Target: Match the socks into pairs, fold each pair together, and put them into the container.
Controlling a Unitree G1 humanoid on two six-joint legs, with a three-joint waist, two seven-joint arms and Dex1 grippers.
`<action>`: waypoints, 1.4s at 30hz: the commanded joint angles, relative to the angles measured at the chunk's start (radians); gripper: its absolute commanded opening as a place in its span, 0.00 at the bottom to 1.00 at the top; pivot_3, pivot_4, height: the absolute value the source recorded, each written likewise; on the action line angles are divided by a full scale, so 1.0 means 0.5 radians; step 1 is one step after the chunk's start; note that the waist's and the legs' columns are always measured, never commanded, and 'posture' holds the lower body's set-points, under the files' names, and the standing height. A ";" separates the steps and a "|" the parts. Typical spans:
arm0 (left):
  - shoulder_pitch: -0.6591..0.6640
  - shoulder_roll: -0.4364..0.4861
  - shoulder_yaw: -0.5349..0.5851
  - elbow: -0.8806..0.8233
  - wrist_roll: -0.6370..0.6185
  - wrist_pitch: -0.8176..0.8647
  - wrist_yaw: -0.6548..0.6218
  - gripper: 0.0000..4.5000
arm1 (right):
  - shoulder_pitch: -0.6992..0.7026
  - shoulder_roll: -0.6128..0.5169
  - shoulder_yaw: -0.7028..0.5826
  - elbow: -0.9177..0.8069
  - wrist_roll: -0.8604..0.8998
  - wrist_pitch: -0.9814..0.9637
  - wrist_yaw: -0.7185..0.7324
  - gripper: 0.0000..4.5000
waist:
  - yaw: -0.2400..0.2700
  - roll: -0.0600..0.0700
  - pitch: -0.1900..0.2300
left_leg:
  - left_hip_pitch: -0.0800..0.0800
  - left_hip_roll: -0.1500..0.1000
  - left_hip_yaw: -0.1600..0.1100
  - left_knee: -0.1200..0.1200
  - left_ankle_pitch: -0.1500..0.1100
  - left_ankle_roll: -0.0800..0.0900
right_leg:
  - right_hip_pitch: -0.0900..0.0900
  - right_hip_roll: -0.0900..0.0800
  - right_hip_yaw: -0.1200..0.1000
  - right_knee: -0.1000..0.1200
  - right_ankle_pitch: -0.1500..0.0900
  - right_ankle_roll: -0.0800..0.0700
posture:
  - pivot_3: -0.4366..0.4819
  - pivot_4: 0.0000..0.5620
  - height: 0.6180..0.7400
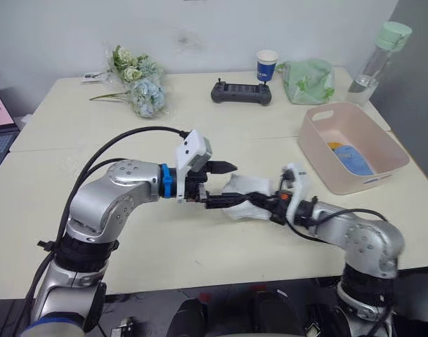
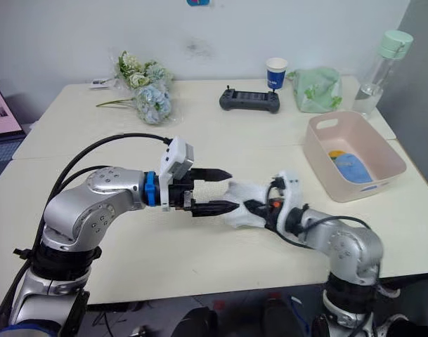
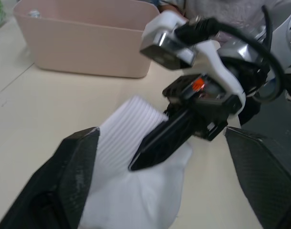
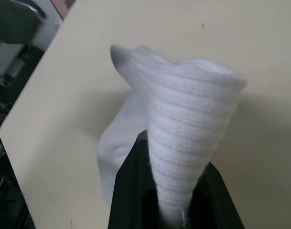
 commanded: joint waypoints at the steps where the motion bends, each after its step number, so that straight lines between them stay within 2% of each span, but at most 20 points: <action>1: -0.104 -0.033 -0.012 0.001 -0.009 0.019 0.035 1.00 | -0.029 -0.091 -0.321 -0.188 0.194 0.015 0.013 0.00 | -0.003 0.000 0.000 | 0.002 0.000 0.000 0.000 0.000 0.000 | 0.002 0.000 0.000 -0.002 0.000 0.000 | 0.48 0.27 1.00; 4: -0.222 -0.066 -0.029 0.052 -0.043 0.046 -0.001 1.00 | -0.118 -0.295 -0.718 -0.202 0.314 0.003 -0.026 0.00 | 0.005 0.003 0.003 | 0.004 0.000 0.000 -0.001 0.000 0.000 | 0.006 0.001 -0.001 -0.005 0.000 0.000 | 0.48 0.27 1.00; 5: -0.236 -0.063 -0.037 0.060 -0.038 0.042 -0.016 1.00 | -0.134 -0.342 -0.761 -0.188 0.330 -0.002 -0.048 0.00 | 0.005 0.003 0.004 | 0.003 -0.001 0.001 -0.001 0.000 0.000 | 0.006 0.001 0.000 -0.006 0.000 0.000 | 0.48 0.27 1.00; 7: -0.277 -0.078 -0.044 0.085 -0.050 0.035 -0.050 1.00 | -0.148 -0.587 -0.725 -0.146 0.206 -0.123 -0.072 0.00 | 0.002 0.004 0.004 | 0.005 -0.001 0.004 -0.001 0.000 0.000 | 0.009 0.000 0.000 -0.011 0.000 0.000 | 0.48 0.27 1.00; 9: -0.316 -0.112 -0.036 0.103 -0.066 0.030 -0.064 1.00 | -0.103 -0.944 -0.512 -0.083 -0.051 -0.397 -0.042 0.00 | 0.002 0.006 0.006 | 0.004 -0.001 0.005 -0.002 0.000 0.000 | 0.010 0.000 0.001 -0.014 0.000 0.000 | 0.48 0.27 1.00; 14: -0.347 -0.145 -0.046 0.098 -0.082 0.042 -0.075 1.00 | 0.022 -1.459 0.078 0.185 -0.698 -1.169 -0.010 0.00 | -0.001 0.004 0.008 | 0.003 -0.001 0.015 -0.001 0.001 -0.002 | 0.013 0.000 0.003 -0.021 0.000 0.000 | 0.48 0.27 1.00; 18: -0.359 -0.161 -0.043 0.058 -0.120 0.074 -0.066 1.00 | 0.024 -1.824 0.580 0.701 -1.416 -2.010 -0.056 0.00 | 0.004 0.002 0.009 | 0.002 -0.001 0.020 -0.001 0.003 -0.006 | 0.013 0.000 0.004 -0.022 0.000 0.000 | 0.48 0.27 1.00; 20: -0.362 -0.164 -0.046 0.049 -0.124 0.078 -0.060 1.00 | -0.027 -1.898 0.722 0.923 -1.628 -2.302 -0.073 0.00 | 0.006 0.000 0.010 | 0.002 -0.002 0.023 0.000 0.003 -0.006 | 0.012 -0.001 0.004 -0.023 0.000 0.000 | 0.48 0.27 1.00; 24: -0.366 -0.163 -0.040 0.018 -0.141 0.099 -0.055 1.00 | -0.174 -1.933 0.997 1.315 -1.979 -2.629 -0.040 0.00 | 0.005 -0.001 0.011 | 0.002 -0.001 0.024 -0.001 0.004 -0.006 | 0.011 -0.001 0.005 -0.023 0.000 0.000 | 0.48 0.27 1.00; 31: -0.361 -0.177 -0.047 0.012 -0.141 0.088 -0.034 1.00 | -0.295 -1.876 1.077 1.543 -2.136 -2.633 0.148 0.00 | 0.011 -0.001 0.011 | 0.001 0.000 0.022 0.000 0.004 -0.006 | 0.011 -0.002 0.006 -0.023 0.000 0.000 | 0.48 0.27 1.00; 35: -0.365 -0.186 -0.056 0.029 -0.129 0.070 -0.034 1.00 | -0.277 -1.900 1.040 1.484 -2.111 -2.574 0.348 0.26 | 0.012 -0.001 0.011 | 0.002 0.000 0.020 0.000 0.004 -0.006 | 0.011 -0.002 0.005 -0.023 0.000 0.000 | 0.48 0.27 1.00; 42: -0.364 -0.179 -0.064 0.061 -0.100 0.030 -0.049 1.00 | -0.199 -2.010 0.814 1.084 -1.825 -2.210 0.874 0.79 | 0.021 -0.001 0.011 | 0.001 0.000 0.017 0.001 0.004 -0.006 | 0.012 -0.003 0.005 -0.023 0.000 0.000 | 0.48 0.27 1.00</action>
